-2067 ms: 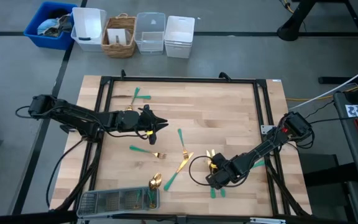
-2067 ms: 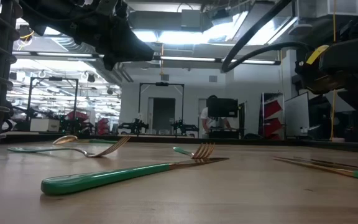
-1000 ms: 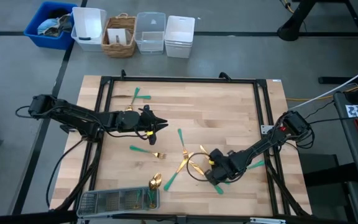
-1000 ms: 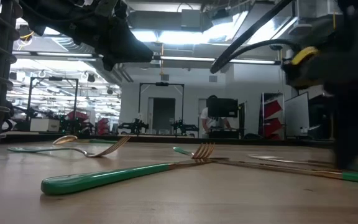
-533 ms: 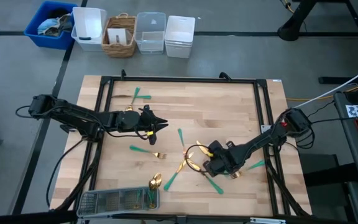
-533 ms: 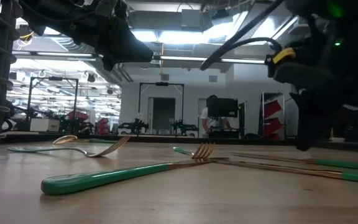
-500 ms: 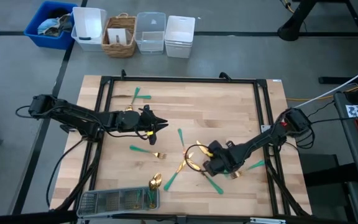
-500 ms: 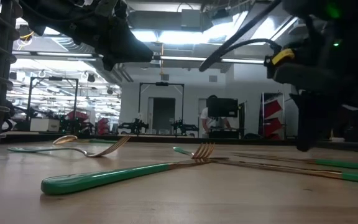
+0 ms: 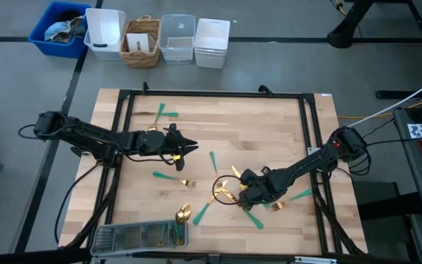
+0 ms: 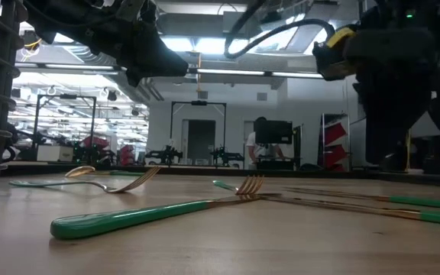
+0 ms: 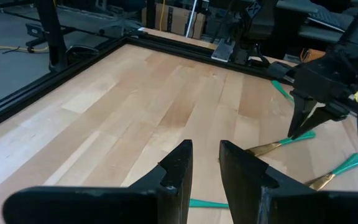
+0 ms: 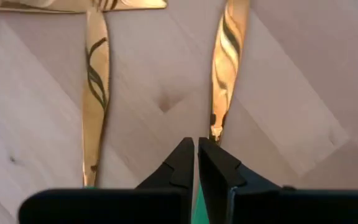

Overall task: Sort silverware
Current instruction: Put the right knife into the cutlery rack

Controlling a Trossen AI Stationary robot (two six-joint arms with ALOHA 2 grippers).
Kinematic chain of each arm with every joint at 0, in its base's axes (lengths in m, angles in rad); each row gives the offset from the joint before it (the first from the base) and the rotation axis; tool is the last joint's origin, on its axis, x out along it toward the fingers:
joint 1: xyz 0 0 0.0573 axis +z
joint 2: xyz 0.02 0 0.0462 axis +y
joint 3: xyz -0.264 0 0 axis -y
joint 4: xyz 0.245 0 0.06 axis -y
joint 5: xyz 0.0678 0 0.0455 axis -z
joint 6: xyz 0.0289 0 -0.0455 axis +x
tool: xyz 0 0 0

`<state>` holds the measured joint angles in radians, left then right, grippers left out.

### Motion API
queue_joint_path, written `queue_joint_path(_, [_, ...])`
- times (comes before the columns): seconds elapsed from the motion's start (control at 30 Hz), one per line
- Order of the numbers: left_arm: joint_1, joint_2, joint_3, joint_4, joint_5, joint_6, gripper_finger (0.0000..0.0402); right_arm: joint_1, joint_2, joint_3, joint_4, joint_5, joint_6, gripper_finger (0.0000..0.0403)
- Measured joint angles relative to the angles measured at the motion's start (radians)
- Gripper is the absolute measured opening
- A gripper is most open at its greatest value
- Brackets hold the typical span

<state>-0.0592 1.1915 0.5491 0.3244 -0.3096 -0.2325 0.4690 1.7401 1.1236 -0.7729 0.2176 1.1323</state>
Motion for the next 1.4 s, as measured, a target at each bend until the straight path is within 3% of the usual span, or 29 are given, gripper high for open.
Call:
queue_joint_path(0.3, [0.0, 0.0, 0.0, 0.0, 0.0, 0.015, 0.0072, 0.001, 0.0, 0.0, 0.003, -0.044, -0.094, 0.0032])
queue_joint_path(0.67, [0.0, 0.0, 0.0, -0.001, 0.0, 0.027, 0.0072, 0.0, 0.029, 0.0, -0.007, -0.021, -0.09, 0.0111])
queue_joint_path(1.4, [0.0, 0.0, 0.0, -0.001, 0.0, 0.028, 0.0072, -0.007, 0.107, 0.0, -0.044, 0.007, -0.093, 0.0115])
